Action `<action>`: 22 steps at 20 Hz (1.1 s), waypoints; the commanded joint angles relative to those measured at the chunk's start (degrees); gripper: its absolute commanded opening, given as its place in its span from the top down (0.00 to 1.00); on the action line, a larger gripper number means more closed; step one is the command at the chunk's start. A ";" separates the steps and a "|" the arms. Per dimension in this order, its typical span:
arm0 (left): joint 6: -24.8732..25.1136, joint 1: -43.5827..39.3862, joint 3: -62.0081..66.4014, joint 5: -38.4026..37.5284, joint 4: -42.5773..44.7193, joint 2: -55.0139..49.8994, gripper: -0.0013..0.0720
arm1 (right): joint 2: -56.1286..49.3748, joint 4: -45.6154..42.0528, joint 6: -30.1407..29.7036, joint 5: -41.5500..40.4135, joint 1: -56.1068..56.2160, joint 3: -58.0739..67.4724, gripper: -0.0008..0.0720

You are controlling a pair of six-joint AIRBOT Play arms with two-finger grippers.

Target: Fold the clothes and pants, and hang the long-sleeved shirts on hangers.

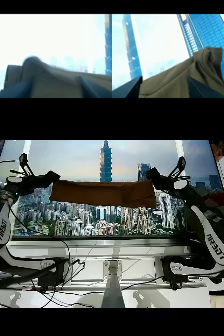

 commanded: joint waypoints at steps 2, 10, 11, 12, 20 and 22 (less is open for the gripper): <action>-1.40 1.86 0.09 -2.67 0.20 -0.96 0.03 | -2.64 -9.20 -0.09 2.03 -0.59 2.62 0.13; -10.67 10.99 0.15 -19.76 14.10 -4.83 0.03 | -2.71 -13.64 -0.13 11.85 -4.15 2.62 0.13; -8.79 10.86 0.15 -20.63 14.12 -5.66 0.03 | -2.71 -13.77 -0.17 12.59 -3.80 2.62 0.13; -8.04 10.12 0.15 -20.57 14.08 -6.21 0.04 | -2.69 -13.79 -0.74 13.22 -3.37 2.62 0.13; -2.32 0.76 9.27 -25.62 14.53 -5.14 0.96 | -2.86 -14.14 -4.68 13.92 4.20 9.09 0.77; -2.49 -1.27 14.32 -31.54 14.69 -2.29 0.97 | -2.97 -14.23 -4.66 13.29 6.78 11.37 0.97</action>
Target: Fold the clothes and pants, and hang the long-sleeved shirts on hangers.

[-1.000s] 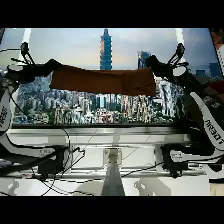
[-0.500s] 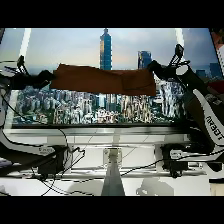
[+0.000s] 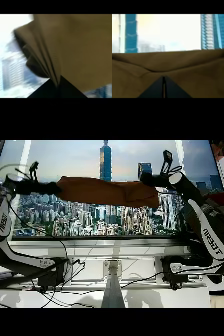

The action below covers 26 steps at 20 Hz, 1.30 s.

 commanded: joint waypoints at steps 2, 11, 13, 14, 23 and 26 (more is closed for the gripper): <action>-1.88 -4.72 9.18 -11.58 0.17 6.86 0.97 | -1.46 -0.26 -0.48 -0.28 6.12 5.03 0.97; -7.63 -14.91 9.77 -15.13 -0.72 25.59 0.96 | -20.83 0.46 7.10 3.43 29.40 24.70 0.97; -7.63 -15.78 9.77 -15.04 -0.87 25.59 0.96 | -23.65 0.28 7.08 3.54 33.88 29.05 0.97; -7.63 -15.89 9.77 -15.06 -0.90 25.35 0.96 | -23.80 -0.42 7.04 3.28 35.28 30.01 0.97; -7.63 -22.18 9.75 -8.96 -6.36 18.53 0.96 | -18.10 -20.63 7.08 25.55 16.50 32.87 0.97; -7.61 -31.01 9.75 2.32 -11.43 13.29 0.96 | -15.15 -21.07 7.08 32.24 4.07 32.85 0.97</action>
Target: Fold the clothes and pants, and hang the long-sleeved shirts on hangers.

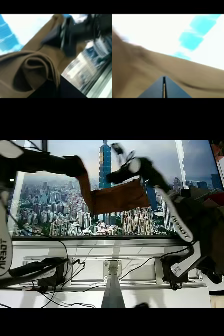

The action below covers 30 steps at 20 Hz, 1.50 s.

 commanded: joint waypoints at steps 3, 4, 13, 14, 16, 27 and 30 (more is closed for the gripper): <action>0.00 -17.18 0.04 22.62 -7.41 -10.05 0.96 | 4.24 -2.75 0.07 14.88 -20.65 0.22 0.97; 0.00 -20.79 0.04 27.32 -8.61 -12.09 0.96 | 4.46 -2.75 0.07 16.98 -23.89 0.24 0.97; 0.04 -39.87 0.04 61.55 -10.49 -20.28 0.04 | 4.28 -2.78 -2.16 22.03 -37.79 -0.63 0.57; 0.04 -39.74 0.04 61.27 -10.27 -20.28 0.03 | 4.07 -2.19 -3.15 21.99 -37.77 -1.51 0.25; 0.04 -38.47 0.04 60.13 -10.27 -20.15 0.03 | 3.65 1.07 -6.84 21.64 -37.62 -4.85 0.23; -0.02 -20.44 0.07 24.20 16.74 -13.44 0.04 | -4.20 27.67 -19.65 13.94 -28.59 -22.23 0.12; 0.00 -13.81 0.07 17.51 20.57 -7.65 0.04 | -4.11 27.71 -22.64 12.31 -22.58 -21.03 0.44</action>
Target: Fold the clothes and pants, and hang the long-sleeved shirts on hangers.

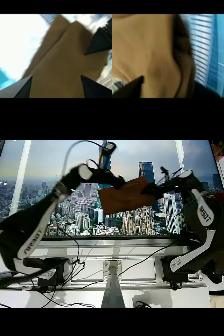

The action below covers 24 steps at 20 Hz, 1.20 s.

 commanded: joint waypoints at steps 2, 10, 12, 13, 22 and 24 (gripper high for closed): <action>-0.02 10.05 0.07 -13.25 7.72 8.55 0.04 | -0.50 1.81 -2.75 -2.62 7.72 1.73 0.97; -0.02 25.38 0.07 -18.51 20.00 25.33 0.04 | 17.11 -14.05 9.79 -2.49 5.92 9.75 0.97; -0.02 27.19 0.07 -18.51 20.02 27.23 0.04 | 25.64 -22.36 18.32 -1.42 2.97 10.12 0.97; -0.02 27.69 0.07 -18.51 20.00 27.69 0.04 | 30.38 -27.23 22.43 0.35 1.09 10.14 0.97; -0.02 27.54 0.04 -18.51 20.00 27.56 0.04 | 66.84 -67.54 49.18 24.17 -27.26 11.15 0.97; -0.02 27.54 0.04 -18.51 20.00 27.56 0.04 | 71.21 -67.65 50.12 23.61 -34.86 11.15 0.97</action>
